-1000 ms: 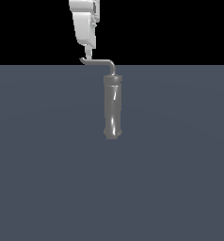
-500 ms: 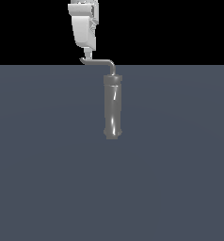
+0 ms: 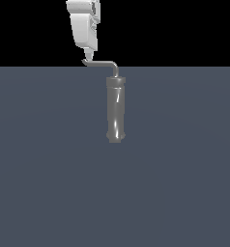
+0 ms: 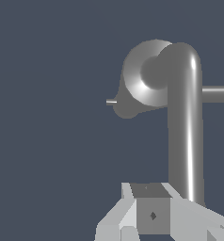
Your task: Turn on the faucet by rotating a designated handle.
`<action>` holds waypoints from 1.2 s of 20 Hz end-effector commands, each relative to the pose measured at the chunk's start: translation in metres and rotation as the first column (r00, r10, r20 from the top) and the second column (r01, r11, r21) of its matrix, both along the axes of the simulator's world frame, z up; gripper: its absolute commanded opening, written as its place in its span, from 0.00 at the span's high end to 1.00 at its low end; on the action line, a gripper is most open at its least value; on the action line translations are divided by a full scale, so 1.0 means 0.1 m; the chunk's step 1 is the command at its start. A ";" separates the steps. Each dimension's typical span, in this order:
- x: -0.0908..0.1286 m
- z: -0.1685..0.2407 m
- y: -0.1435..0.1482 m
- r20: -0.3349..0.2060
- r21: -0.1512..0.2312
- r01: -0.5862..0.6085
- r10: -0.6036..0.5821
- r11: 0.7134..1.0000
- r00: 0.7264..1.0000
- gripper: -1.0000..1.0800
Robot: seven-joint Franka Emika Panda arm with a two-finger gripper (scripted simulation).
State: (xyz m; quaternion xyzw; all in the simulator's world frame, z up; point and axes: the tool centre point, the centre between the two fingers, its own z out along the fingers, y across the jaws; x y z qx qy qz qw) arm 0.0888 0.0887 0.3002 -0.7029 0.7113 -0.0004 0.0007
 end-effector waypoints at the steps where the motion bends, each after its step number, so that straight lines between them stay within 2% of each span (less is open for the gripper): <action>1: -0.07 0.00 0.01 -0.002 0.000 0.000 0.000 1.000 1.000 1.00; 19: -0.54 0.00 0.04 -0.002 0.000 0.000 0.000 1.000 1.000 1.00; 21: -0.49 0.00 0.03 0.004 -0.002 0.002 -0.002 1.000 1.000 1.00; 24: -0.57 0.00 -0.03 0.003 -0.001 0.002 -0.002 1.000 1.000 1.00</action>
